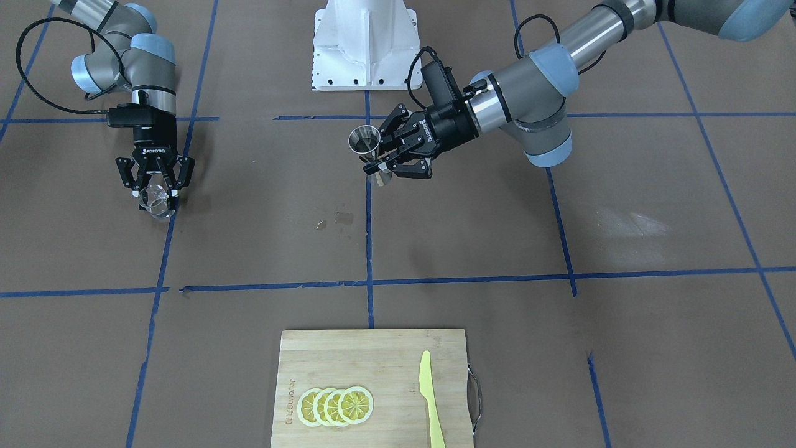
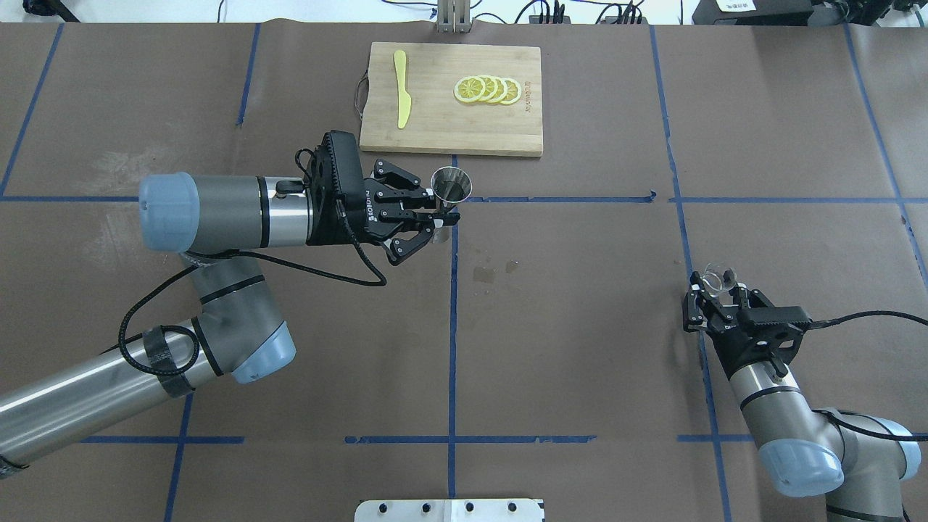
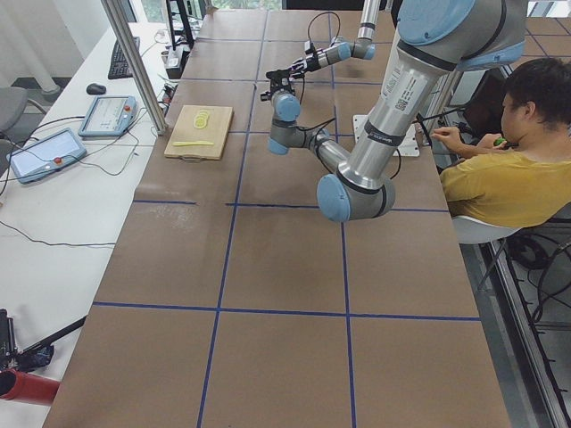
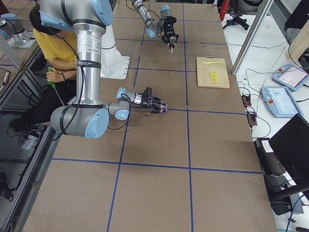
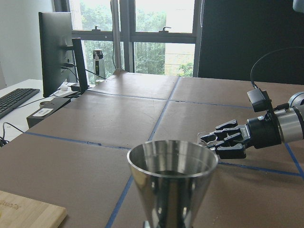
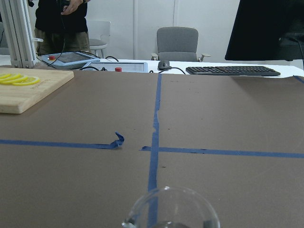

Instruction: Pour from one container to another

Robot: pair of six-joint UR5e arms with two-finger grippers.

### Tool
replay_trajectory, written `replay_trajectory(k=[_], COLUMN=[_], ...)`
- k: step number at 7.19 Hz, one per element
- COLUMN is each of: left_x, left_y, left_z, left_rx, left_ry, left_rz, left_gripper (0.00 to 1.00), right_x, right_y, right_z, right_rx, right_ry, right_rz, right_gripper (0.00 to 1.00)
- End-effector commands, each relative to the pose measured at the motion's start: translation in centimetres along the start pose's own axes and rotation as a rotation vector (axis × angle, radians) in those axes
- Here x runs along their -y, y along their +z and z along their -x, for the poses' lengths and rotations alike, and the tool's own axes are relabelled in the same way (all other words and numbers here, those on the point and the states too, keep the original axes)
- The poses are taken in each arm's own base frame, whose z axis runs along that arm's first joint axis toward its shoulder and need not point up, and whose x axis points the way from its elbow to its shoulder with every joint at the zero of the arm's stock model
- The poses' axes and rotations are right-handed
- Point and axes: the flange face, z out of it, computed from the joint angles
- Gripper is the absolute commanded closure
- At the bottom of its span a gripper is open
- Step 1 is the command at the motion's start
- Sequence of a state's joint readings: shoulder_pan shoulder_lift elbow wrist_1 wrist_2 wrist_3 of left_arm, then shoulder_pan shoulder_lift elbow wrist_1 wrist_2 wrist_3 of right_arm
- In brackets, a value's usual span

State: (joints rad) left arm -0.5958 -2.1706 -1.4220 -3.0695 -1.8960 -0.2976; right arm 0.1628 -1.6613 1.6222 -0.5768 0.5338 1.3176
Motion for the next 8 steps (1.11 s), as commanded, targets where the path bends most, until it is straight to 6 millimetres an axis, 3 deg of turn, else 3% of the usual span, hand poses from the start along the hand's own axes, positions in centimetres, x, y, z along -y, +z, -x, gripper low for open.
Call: replay_trajectory(k=[1, 3, 4, 8], left_x=[0.0, 0.0, 0.1, 0.2], left_y=[0.0, 0.1, 0.1, 0.0], left_z=[0.0, 0.1, 0.2, 0.3], left_rx=[-0.001, 0.003, 0.004, 0.007], left_ry=[0.0, -0.002, -0.002, 0.0], left_rz=[0.0, 0.005, 0.007, 0.005], left_gripper=[1.0, 1.0, 1.0, 1.0], right_x=[-0.3, -0.8, -0.7, 0.4], right_y=[0.1, 0.3, 0.3, 0.0], right_z=[-0.2, -0.3, -0.2, 0.4], right_rx=[-0.003, -0.008, -0.007, -0.007], right_ry=[-0.006, -0.017, -0.013, -0.01], right_rz=[0.001, 0.003, -0.001, -0.046], right_gripper=[0.48, 0.27, 0.0, 0.0])
